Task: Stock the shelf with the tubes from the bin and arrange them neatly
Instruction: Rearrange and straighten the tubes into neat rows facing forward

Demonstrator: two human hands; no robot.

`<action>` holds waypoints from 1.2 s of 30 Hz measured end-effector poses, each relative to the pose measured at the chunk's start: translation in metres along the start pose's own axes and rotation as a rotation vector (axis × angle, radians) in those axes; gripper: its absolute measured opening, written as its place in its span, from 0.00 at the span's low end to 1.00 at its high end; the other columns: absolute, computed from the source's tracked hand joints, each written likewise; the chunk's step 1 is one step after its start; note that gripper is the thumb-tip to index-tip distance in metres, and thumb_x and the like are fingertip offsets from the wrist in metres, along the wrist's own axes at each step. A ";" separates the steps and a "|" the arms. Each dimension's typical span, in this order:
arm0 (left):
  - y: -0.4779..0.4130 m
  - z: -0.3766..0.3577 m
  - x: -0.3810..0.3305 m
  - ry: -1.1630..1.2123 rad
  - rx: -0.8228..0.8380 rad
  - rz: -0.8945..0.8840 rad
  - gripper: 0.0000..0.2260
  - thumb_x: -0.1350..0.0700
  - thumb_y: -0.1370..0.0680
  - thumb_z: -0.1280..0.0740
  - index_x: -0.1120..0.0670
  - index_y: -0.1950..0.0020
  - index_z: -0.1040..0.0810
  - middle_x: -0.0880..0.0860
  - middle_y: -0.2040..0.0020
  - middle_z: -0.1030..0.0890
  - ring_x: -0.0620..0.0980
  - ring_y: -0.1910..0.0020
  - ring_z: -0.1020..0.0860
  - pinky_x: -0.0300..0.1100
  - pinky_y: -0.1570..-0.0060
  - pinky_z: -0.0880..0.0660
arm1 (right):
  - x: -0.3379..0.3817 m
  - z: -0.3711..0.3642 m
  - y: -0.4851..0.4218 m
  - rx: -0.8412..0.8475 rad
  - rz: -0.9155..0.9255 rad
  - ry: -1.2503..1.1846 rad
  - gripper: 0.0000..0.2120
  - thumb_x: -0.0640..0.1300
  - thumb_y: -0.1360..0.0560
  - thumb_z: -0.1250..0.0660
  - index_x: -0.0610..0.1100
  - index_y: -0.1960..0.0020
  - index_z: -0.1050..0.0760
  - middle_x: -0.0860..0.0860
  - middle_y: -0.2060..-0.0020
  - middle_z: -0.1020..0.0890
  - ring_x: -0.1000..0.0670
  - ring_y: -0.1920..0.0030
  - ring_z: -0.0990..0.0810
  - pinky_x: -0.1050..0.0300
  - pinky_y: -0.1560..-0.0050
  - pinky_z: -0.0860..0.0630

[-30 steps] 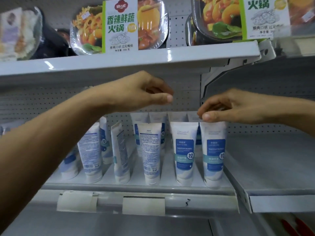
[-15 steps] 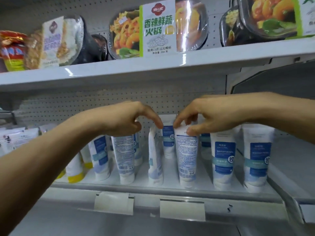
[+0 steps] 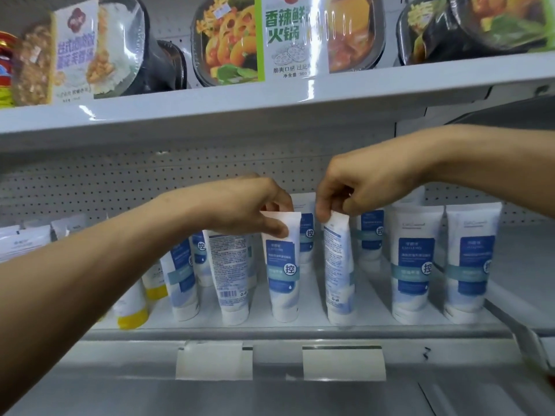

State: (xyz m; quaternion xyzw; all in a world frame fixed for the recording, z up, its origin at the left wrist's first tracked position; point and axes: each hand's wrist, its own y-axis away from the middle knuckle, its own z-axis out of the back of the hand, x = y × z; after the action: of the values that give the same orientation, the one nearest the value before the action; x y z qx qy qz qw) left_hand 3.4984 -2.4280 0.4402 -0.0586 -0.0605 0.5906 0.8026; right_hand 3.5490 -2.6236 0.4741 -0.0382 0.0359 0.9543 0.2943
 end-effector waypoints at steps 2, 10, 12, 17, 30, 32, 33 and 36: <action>0.000 -0.001 0.002 -0.016 0.011 0.010 0.11 0.47 0.25 0.29 0.44 0.44 0.21 0.41 0.47 0.18 0.38 0.52 0.22 0.42 0.48 0.23 | 0.001 -0.001 -0.001 0.020 0.025 0.040 0.09 0.43 0.25 0.31 0.57 0.51 0.20 0.53 0.56 0.19 0.53 0.58 0.23 0.57 0.56 0.25; -0.008 -0.001 -0.001 -0.004 0.038 0.006 0.09 0.47 0.27 0.26 0.46 0.49 0.20 0.40 0.53 0.17 0.40 0.54 0.20 0.46 0.48 0.22 | 0.000 -0.006 -0.003 0.108 0.085 -0.051 0.08 0.48 0.28 0.28 0.57 0.49 0.19 0.60 0.50 0.17 0.56 0.47 0.20 0.49 0.39 0.25; -0.009 0.000 -0.001 0.024 0.061 0.000 0.09 0.48 0.27 0.27 0.47 0.49 0.20 0.40 0.53 0.17 0.39 0.55 0.20 0.46 0.48 0.21 | -0.003 -0.009 -0.001 0.124 0.106 -0.084 0.09 0.48 0.28 0.28 0.56 0.48 0.18 0.59 0.51 0.16 0.56 0.49 0.18 0.50 0.42 0.22; -0.012 0.001 0.000 0.112 0.086 -0.026 0.08 0.50 0.26 0.27 0.48 0.48 0.18 0.41 0.52 0.16 0.39 0.54 0.18 0.44 0.47 0.20 | -0.012 -0.017 0.004 0.046 0.026 -0.103 0.06 0.53 0.27 0.29 0.54 0.51 0.18 0.62 0.57 0.15 0.60 0.56 0.17 0.58 0.50 0.20; -0.026 -0.009 -0.008 0.357 0.123 0.028 0.10 0.54 0.25 0.28 0.54 0.45 0.18 0.46 0.53 0.14 0.45 0.56 0.16 0.42 0.54 0.18 | -0.011 -0.023 0.002 0.021 -0.082 -0.029 0.11 0.55 0.27 0.30 0.52 0.48 0.20 0.59 0.55 0.16 0.57 0.57 0.17 0.58 0.52 0.18; -0.026 -0.008 -0.009 0.398 0.141 0.026 0.10 0.55 0.25 0.28 0.55 0.46 0.18 0.47 0.53 0.14 0.45 0.55 0.16 0.43 0.54 0.18 | -0.013 -0.024 0.004 0.020 -0.086 -0.026 0.11 0.55 0.27 0.30 0.52 0.47 0.20 0.59 0.54 0.16 0.57 0.57 0.17 0.57 0.52 0.18; -0.025 -0.008 -0.009 0.405 0.145 0.021 0.09 0.55 0.25 0.28 0.55 0.47 0.18 0.47 0.53 0.14 0.45 0.55 0.16 0.44 0.53 0.18 | -0.014 -0.023 0.006 0.026 -0.091 -0.029 0.11 0.54 0.27 0.30 0.52 0.47 0.20 0.59 0.54 0.16 0.56 0.56 0.17 0.56 0.52 0.18; -0.025 -0.008 -0.010 0.419 0.148 0.007 0.09 0.55 0.25 0.28 0.56 0.46 0.18 0.48 0.53 0.14 0.46 0.55 0.15 0.43 0.54 0.18 | -0.017 -0.022 0.008 0.048 -0.098 -0.032 0.12 0.54 0.27 0.30 0.52 0.46 0.20 0.58 0.54 0.15 0.56 0.56 0.16 0.56 0.53 0.17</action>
State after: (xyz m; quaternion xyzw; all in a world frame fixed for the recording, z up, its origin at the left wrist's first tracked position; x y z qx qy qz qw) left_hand 3.5201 -2.4453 0.4361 -0.1209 0.1513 0.5713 0.7976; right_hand 3.5592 -2.6418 0.4539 -0.0178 0.0523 0.9381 0.3419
